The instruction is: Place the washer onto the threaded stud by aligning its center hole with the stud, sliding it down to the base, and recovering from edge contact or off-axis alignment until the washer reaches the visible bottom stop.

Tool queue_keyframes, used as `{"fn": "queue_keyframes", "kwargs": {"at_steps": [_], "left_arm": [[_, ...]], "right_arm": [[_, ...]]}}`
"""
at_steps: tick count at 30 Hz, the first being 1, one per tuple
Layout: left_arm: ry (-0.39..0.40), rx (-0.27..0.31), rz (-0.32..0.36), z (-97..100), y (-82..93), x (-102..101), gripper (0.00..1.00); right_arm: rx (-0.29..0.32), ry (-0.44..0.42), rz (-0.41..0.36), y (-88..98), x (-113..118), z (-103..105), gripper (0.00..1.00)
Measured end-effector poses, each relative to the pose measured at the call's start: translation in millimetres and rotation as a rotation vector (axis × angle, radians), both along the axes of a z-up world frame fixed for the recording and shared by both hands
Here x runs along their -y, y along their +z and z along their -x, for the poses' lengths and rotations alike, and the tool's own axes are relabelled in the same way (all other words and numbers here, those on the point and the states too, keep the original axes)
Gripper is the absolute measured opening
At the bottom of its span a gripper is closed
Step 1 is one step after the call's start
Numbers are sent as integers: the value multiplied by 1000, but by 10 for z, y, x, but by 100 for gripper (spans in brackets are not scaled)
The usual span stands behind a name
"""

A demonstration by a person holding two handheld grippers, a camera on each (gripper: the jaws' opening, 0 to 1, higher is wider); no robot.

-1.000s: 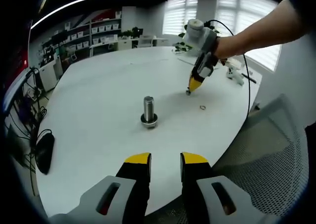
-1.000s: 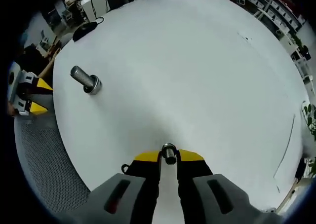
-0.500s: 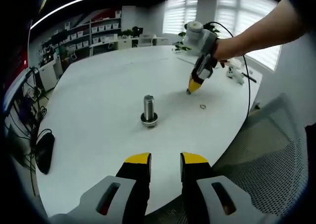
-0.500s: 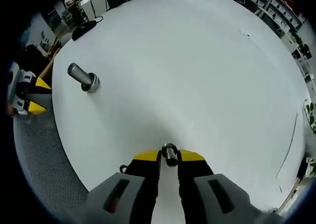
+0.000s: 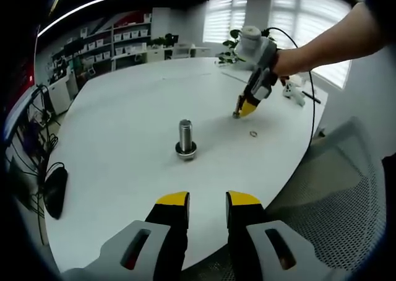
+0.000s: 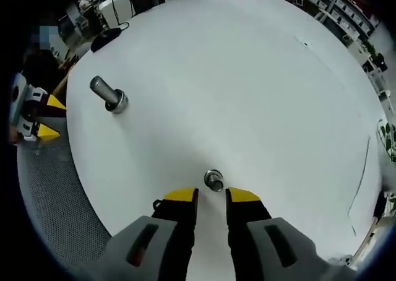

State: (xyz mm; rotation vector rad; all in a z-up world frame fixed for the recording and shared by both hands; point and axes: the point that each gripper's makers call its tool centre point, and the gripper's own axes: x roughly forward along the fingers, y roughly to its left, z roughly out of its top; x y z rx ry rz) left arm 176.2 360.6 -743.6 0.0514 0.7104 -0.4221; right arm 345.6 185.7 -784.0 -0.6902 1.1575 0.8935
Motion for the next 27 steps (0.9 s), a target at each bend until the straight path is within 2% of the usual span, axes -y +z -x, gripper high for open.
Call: {"fn": "queue_keyframes", "kwargs": {"at_steps": [5, 15, 27], "left_arm": [[-1, 1, 2, 3, 3, 4, 21], [-1, 4, 4, -3, 5, 1, 21], [-2, 1, 2, 2, 2, 2, 21]], "right_arm": [[-7, 12, -2, -5, 25, 130, 23], [-46, 64, -34, -28, -104, 419, 23], [-72, 94, -25, -126, -83, 582, 24]]}}
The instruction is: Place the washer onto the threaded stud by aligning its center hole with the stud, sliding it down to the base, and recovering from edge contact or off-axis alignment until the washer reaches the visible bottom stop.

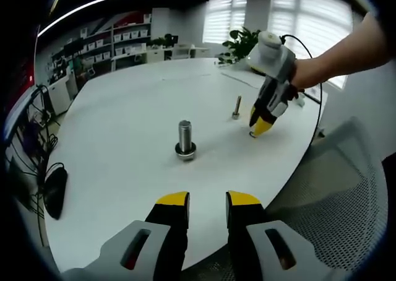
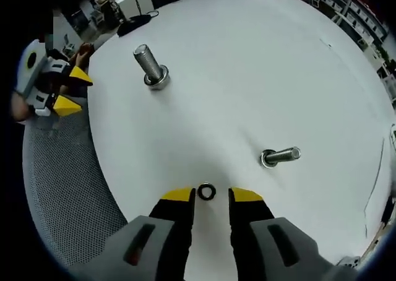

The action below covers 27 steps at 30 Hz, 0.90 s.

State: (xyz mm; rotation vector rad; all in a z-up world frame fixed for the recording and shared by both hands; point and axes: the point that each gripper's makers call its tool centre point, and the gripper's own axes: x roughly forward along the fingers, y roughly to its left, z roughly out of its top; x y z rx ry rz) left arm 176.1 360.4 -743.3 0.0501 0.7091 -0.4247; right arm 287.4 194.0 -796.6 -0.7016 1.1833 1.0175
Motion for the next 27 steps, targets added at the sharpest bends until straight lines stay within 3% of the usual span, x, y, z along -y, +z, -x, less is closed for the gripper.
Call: {"fn": "queue_keyframes", "kwargs": {"at_steps": [13, 19, 27], "left_arm": [[2, 1, 0, -5, 4, -2, 21], [5, 2, 0, -5, 5, -5, 21], [3, -1, -1, 3, -2, -1, 21]], "right_arm": [[10, 15, 3, -30, 9, 26, 23], [57, 90, 46, -48, 38, -3, 16], [46, 85, 52, -52, 30, -18, 16]]}}
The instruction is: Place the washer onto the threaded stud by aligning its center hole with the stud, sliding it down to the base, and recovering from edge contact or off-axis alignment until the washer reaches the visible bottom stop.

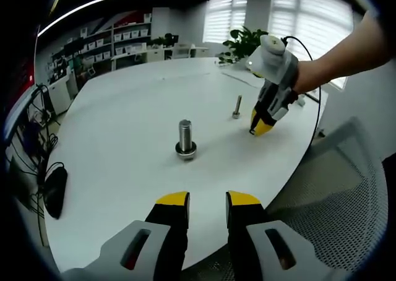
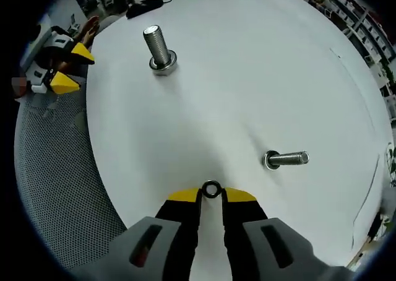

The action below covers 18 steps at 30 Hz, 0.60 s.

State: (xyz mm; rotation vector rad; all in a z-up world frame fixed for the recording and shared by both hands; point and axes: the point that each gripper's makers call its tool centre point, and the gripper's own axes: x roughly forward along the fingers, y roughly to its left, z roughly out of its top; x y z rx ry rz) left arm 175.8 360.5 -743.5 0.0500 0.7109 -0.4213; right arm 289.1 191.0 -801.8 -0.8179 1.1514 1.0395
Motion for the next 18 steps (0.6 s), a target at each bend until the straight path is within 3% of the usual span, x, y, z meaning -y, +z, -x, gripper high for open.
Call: {"fn": "queue_keyframes", "kwargs": {"at_steps": [3, 10, 18], "left_arm": [[1, 2, -1, -3, 6, -3, 21], [2, 3, -1, -4, 9, -4, 21], [9, 4, 0, -10, 12, -20, 21]], "right_arm": [[24, 46, 37, 1, -20, 20, 15], [-8, 42, 130, -9, -43, 0, 15], [-8, -16, 72, 7, -19, -8, 14]]}}
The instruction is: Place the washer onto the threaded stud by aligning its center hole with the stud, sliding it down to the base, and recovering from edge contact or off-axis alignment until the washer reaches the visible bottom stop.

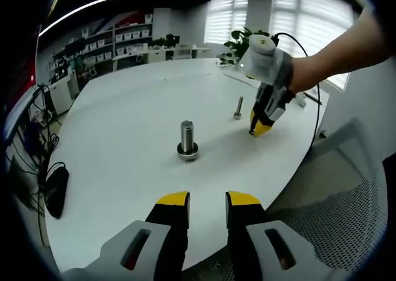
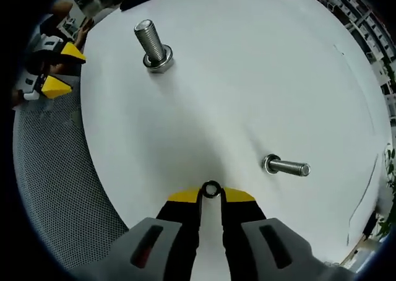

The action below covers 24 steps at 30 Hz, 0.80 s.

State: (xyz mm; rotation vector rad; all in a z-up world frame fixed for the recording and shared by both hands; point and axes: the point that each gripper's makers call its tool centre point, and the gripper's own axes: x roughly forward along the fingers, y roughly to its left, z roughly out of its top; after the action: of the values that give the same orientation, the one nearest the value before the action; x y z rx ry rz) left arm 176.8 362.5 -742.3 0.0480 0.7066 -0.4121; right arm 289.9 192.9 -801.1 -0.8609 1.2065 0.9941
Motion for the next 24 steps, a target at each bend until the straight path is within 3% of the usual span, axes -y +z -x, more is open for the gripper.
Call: {"fn": "queue_keyframes", "kwargs": {"at_steps": [7, 12, 24], "left_arm": [[-2, -1, -1, 0, -1, 3, 21], [-4, -1, -1, -2, -7, 7, 21], [-5, 1, -1, -4, -4, 9, 21]], "right_arm": [[-5, -38, -37, 10, 0, -17, 13], [13, -86, -87, 127, -20, -117, 13], [46, -146, -124, 338, 11, -319, 13]]}}
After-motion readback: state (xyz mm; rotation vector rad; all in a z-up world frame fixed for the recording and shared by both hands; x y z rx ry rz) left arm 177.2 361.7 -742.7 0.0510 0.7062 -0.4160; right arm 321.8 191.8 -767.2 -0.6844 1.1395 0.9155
